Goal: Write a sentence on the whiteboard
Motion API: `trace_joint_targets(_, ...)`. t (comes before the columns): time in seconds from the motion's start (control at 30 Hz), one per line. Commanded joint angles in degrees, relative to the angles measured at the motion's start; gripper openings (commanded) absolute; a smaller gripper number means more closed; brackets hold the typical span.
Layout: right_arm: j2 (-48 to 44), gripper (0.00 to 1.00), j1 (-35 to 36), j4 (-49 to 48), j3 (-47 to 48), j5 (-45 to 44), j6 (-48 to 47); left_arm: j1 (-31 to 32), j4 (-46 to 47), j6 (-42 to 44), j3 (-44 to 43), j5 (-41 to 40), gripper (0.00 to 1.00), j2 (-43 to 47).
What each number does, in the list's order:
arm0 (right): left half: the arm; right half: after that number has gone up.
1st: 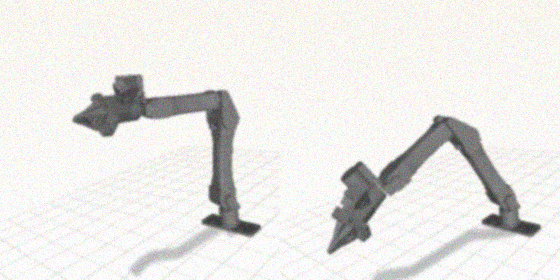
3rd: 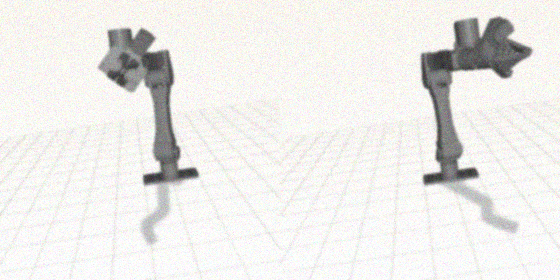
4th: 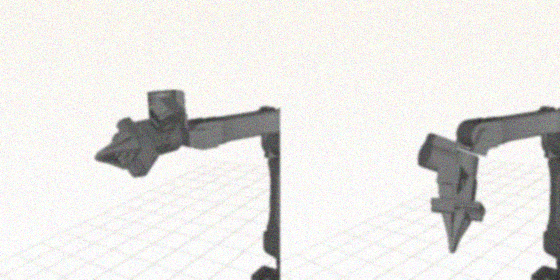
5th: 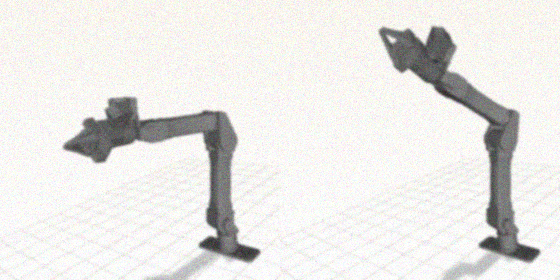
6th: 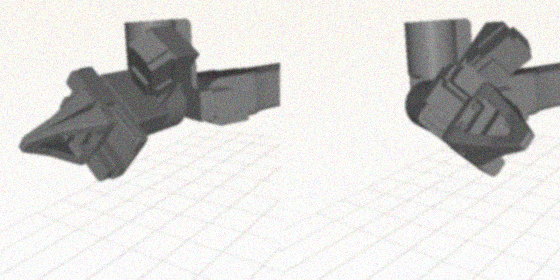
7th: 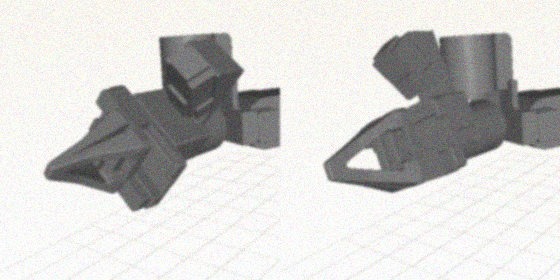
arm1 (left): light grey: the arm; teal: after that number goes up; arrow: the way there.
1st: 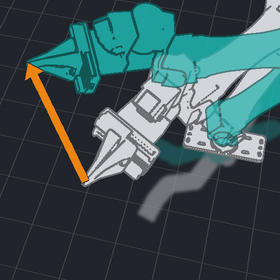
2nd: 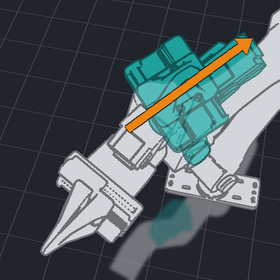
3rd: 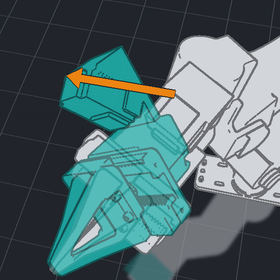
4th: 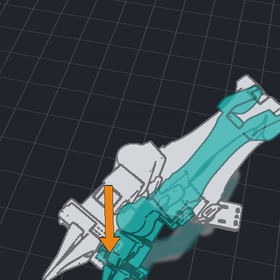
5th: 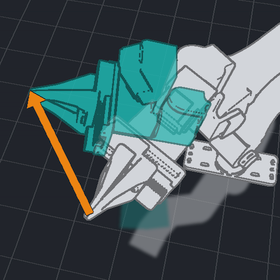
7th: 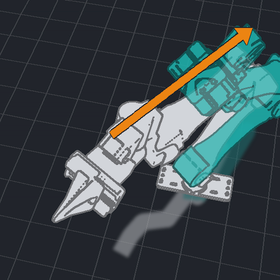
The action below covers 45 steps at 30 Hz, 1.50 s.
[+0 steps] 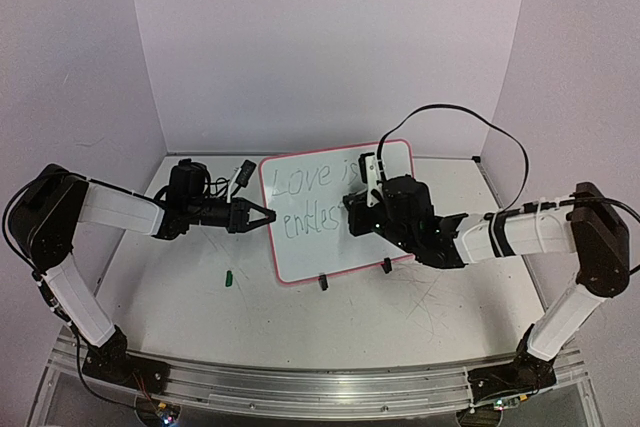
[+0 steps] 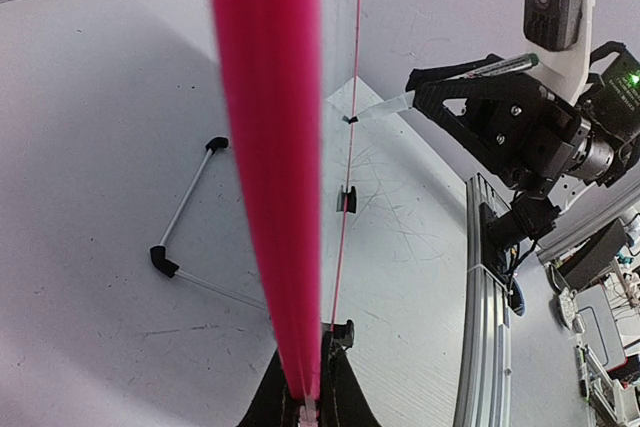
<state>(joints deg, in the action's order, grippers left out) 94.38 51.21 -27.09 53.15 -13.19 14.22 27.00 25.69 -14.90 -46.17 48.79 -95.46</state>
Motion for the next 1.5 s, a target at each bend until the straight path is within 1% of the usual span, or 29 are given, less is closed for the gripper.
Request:
trace_joint_targets(0.0, 0.7, 0.00, 0.4, 0.0, 0.0, 0.3, 0.6, 0.0, -0.6, 2.9, -2.1, -4.1, 0.00, -0.9)
trace_joint_targets(0.57, -3.5, 0.00, 0.4, 1.1, -5.7, -5.4, 2.7, 0.0, -0.6, 2.8, -2.4, -4.0, 0.00, -1.2)
trace_joint_targets(0.8, -1.6, 0.00, 1.6, 1.0, -5.6, -3.5, 4.1, 0.0, -0.6, 2.8, -2.2, -4.1, 0.00, -1.0)
trace_joint_targets(1.07, 0.8, 0.00, 2.4, -0.2, -3.1, -2.9, 4.6, 0.0, -0.6, 2.7, -2.1, -4.3, 0.00, -0.7)
trace_joint_targets(1.2, -1.9, 0.00, 2.5, -0.3, -3.1, -2.8, 4.3, 0.1, -0.6, 2.7, -2.2, -4.1, 0.00, -1.0)
trace_joint_targets(1.33, -8.2, 0.00, 1.9, -0.1, -7.3, -4.2, 5.6, 0.0, -0.6, 2.9, -2.1, -4.3, 0.00, -0.7)
trace_joint_targets(1.47, -7.7, 0.00, 0.9, 0.5, -7.7, -3.9, 5.5, 0.1, -0.6, 2.9, -2.5, -4.0, 0.00, -1.2)
